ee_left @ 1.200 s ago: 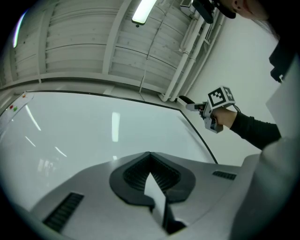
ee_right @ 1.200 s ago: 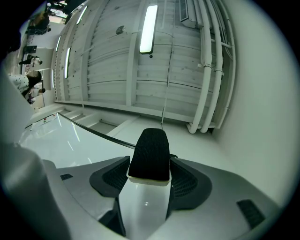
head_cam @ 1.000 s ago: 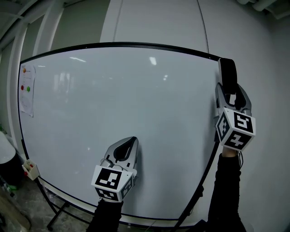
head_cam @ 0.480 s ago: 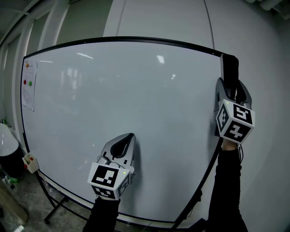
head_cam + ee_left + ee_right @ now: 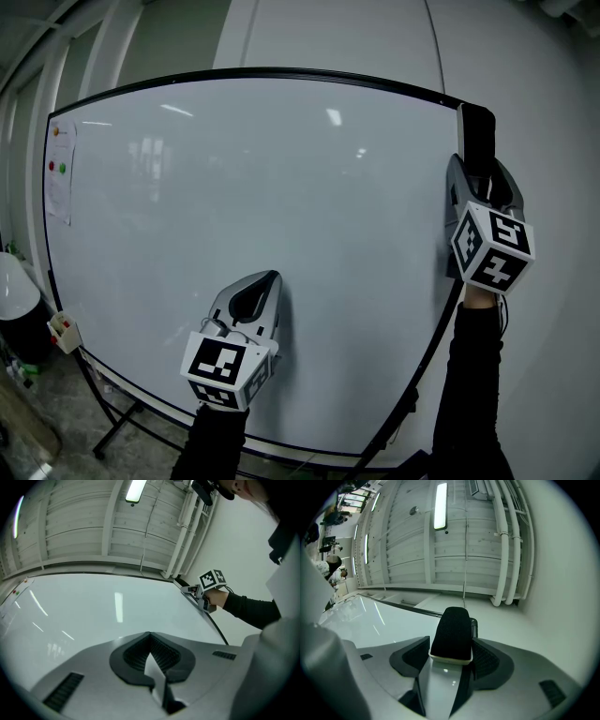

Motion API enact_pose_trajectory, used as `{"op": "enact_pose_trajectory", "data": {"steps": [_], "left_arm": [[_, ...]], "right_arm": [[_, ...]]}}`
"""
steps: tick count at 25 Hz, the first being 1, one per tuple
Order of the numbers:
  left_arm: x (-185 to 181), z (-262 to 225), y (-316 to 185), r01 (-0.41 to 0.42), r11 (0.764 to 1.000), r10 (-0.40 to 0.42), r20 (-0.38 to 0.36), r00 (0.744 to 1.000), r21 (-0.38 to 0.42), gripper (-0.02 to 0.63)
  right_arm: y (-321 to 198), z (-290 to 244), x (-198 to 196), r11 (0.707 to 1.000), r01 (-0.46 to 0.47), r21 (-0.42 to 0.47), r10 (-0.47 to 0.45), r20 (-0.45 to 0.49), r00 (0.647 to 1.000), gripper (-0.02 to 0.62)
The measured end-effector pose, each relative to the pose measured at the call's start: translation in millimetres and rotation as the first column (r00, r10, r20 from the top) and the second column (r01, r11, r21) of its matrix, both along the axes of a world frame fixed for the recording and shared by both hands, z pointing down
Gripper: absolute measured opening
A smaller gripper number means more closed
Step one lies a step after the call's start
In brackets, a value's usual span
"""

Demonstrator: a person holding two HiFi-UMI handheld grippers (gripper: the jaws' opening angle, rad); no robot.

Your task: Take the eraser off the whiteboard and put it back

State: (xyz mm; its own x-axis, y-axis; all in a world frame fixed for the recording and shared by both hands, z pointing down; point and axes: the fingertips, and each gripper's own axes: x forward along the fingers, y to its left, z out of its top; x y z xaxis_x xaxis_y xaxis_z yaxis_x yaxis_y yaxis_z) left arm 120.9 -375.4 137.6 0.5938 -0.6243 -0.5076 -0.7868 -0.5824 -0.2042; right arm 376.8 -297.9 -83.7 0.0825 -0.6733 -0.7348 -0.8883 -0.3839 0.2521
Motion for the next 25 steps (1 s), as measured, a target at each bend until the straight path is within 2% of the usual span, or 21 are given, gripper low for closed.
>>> {"op": "enact_pose_trajectory", "data": {"steps": [9, 14, 18, 19, 23, 25], "left_arm": [[-7, 0, 12, -0.014, 1.000, 0.014, -0.002, 1.000, 0.002, 0.005], [-12, 4, 22, -0.025, 1.000, 0.025, 0.007, 1.000, 0.001, 0.006], [-8, 4, 30, -0.046, 0.999, 0.046, 0.022, 0.999, 0.004, 0.005], [-8, 3, 33, -0.053, 0.999, 0.052, 0.025, 0.998, 0.007, 0.005], [-11, 1, 44, -0.069, 0.998, 0.069, 0.026, 0.997, 0.011, 0.005], [-11, 1, 49, -0.083, 0.996, 0.083, 0.024, 0.996, 0.008, 0.006]], "right_arm": [[29, 12, -15, 1.000, 0.022, 0.008, -0.022, -0.018, 1.000, 0.279], [55, 39, -38, 0.999, 0.041, 0.016, -0.040, -0.043, 0.998, 0.278], [65, 65, -41, 0.999, 0.043, -0.014, -0.044, -0.015, 0.999, 0.276], [67, 72, -41, 0.999, 0.043, -0.023, -0.043, -0.006, 0.999, 0.264], [74, 100, -46, 0.997, 0.050, -0.063, -0.048, 0.035, 0.998, 0.142], [79, 114, -48, 0.995, 0.053, -0.082, -0.049, 0.051, 0.998, 0.115]]}}
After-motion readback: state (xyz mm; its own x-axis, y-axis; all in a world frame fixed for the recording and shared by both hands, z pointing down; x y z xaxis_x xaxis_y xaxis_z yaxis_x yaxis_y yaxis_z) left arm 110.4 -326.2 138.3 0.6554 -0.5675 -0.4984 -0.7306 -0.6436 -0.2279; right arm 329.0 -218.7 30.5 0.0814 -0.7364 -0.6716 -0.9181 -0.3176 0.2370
